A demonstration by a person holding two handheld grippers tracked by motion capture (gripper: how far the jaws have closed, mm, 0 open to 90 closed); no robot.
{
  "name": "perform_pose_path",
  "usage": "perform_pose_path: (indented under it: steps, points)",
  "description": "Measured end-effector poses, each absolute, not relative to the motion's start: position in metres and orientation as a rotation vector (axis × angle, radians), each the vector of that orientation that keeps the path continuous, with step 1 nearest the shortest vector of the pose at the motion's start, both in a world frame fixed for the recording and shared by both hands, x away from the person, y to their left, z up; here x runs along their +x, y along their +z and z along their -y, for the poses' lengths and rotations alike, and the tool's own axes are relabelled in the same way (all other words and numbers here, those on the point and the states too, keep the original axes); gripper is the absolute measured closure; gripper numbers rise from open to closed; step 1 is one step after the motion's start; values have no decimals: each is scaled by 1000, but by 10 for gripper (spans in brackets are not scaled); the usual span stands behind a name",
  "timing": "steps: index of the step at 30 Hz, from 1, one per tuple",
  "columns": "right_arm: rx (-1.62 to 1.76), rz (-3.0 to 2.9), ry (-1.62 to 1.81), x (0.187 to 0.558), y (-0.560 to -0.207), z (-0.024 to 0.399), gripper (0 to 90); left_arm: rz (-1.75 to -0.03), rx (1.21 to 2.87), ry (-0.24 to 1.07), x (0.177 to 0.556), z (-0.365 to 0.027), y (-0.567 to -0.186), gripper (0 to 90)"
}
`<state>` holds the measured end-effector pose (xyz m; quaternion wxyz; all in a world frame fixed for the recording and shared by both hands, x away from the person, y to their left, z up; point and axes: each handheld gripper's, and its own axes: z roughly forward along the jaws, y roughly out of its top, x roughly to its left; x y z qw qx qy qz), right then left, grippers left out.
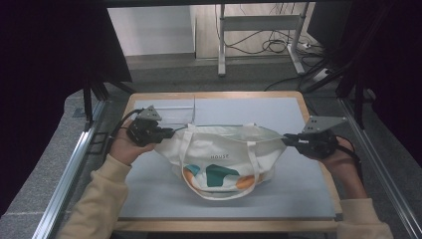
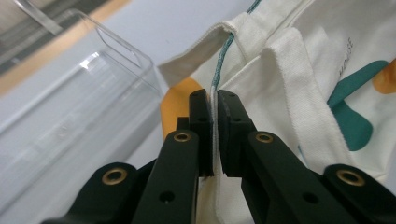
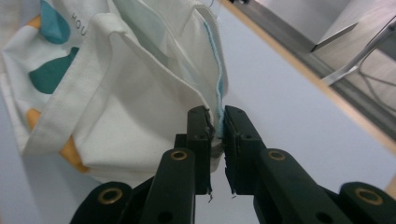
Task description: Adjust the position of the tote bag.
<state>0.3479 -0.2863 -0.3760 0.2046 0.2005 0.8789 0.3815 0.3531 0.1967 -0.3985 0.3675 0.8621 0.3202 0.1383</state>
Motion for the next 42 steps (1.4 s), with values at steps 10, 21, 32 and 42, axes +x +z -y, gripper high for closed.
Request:
perform_pose_path:
  steps: [10, 21, 32, 42]
  points:
    - [672, -2522, 1062, 351, -422, 290, 799, -869, 2242, 286, 354, -193, -436, 855]
    - [706, -2535, 1066, 356, -433, 290, 789, -882, 2235, 261, 352, -194, -445, 841]
    - [821, -2389, 1135, 350, -416, 277, 299, -893, 2139, 343, 340, -200, -421, 370]
    - [762, -2383, 1243, 343, -390, 243, 259, -869, 2128, 361, 333, -195, -411, 343]
